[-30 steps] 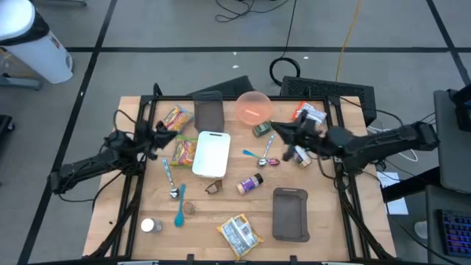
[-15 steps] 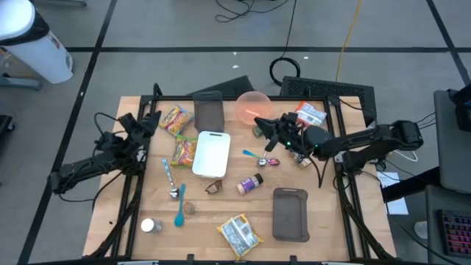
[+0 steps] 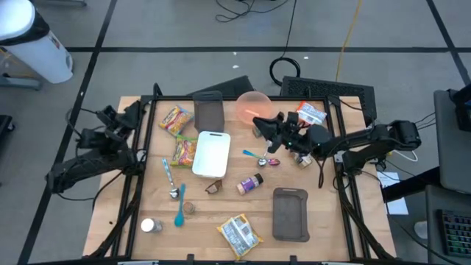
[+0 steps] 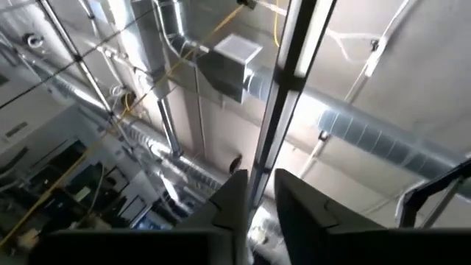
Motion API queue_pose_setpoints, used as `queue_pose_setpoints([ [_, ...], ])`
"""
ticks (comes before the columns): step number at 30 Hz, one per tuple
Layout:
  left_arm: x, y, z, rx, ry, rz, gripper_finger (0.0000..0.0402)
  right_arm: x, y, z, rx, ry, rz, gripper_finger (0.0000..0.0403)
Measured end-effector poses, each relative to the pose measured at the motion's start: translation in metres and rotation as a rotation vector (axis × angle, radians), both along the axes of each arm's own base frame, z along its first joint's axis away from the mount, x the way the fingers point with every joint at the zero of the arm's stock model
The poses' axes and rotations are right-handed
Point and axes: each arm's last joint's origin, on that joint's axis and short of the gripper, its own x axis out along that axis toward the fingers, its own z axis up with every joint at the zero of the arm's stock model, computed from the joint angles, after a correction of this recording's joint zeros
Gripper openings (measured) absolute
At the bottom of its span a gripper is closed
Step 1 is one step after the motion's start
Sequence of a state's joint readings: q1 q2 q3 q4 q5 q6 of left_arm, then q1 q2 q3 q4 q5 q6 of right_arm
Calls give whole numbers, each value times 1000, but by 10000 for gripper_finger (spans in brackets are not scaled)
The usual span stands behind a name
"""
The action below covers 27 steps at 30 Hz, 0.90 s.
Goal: Pick & Place Food Item
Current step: Put blue noodle pack into the bottom black transparent bin
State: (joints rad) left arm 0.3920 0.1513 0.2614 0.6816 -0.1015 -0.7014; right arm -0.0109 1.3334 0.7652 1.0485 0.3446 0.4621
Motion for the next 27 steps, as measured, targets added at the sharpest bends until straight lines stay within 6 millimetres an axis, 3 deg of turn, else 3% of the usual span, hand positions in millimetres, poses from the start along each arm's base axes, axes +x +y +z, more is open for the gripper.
queue_pose_setpoints([
  [7,15,6,53,28,174,50,198,12,-12,26,-26,37,105,163],
  [12,38,15,71,58,254,95,237,13,-16,29,-150,98,44,221],
  [16,61,24,72,-6,272,47,248,13,-15,21,-154,125,49,244],
  [22,95,35,51,12,475,-47,241,13,-15,10,-94,169,88,251],
  [27,102,38,39,-31,582,-53,228,8,-21,10,-152,225,201,245],
])
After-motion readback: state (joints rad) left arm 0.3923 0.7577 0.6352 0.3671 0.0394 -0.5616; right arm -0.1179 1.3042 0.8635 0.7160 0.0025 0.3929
